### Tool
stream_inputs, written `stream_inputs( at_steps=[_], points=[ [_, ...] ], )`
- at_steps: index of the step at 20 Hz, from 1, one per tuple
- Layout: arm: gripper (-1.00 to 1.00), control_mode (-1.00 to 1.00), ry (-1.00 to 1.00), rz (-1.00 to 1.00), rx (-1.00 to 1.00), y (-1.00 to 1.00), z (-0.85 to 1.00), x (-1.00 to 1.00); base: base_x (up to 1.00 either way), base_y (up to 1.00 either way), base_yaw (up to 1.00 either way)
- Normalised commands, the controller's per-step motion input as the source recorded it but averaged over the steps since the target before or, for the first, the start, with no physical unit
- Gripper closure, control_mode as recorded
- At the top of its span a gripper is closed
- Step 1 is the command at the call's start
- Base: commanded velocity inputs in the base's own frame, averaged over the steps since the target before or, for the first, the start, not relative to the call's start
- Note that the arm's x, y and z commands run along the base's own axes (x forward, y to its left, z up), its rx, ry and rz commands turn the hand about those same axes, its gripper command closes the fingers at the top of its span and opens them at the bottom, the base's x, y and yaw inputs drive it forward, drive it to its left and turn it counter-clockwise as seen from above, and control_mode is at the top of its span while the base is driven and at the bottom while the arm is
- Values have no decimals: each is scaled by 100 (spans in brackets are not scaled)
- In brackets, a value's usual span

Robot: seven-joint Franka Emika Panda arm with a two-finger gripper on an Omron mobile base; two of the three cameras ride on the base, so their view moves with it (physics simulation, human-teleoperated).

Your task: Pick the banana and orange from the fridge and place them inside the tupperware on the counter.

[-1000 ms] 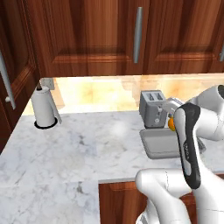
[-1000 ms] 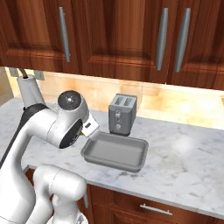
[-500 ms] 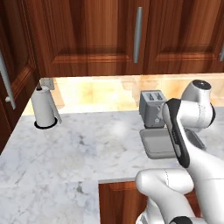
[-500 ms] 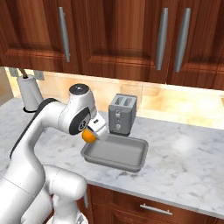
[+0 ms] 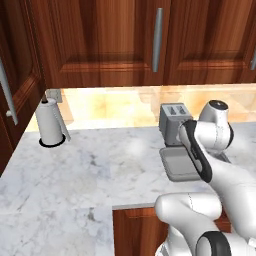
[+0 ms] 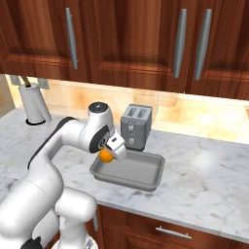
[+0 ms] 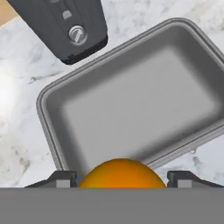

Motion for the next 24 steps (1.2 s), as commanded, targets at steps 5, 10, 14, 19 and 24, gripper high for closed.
stream_inputs(
  at_steps=[5, 10, 14, 19, 24],
  points=[
    [100, -100, 13, 0, -3, 0, -43, 52, 0, 0, 0],
    [100, -100, 5, 0, -3, 0, -46, 34, 0, 0, 0],
    [100, -100, 0, 0, 0, -1, -40, 23, 0, 0, 0],
    [100, -100, 0, 0, 0, -2, -37, 18, 0, 0, 0],
    [100, -100, 0, 0, 0, -2, -41, 13, 0, 0, 0]
  ],
)
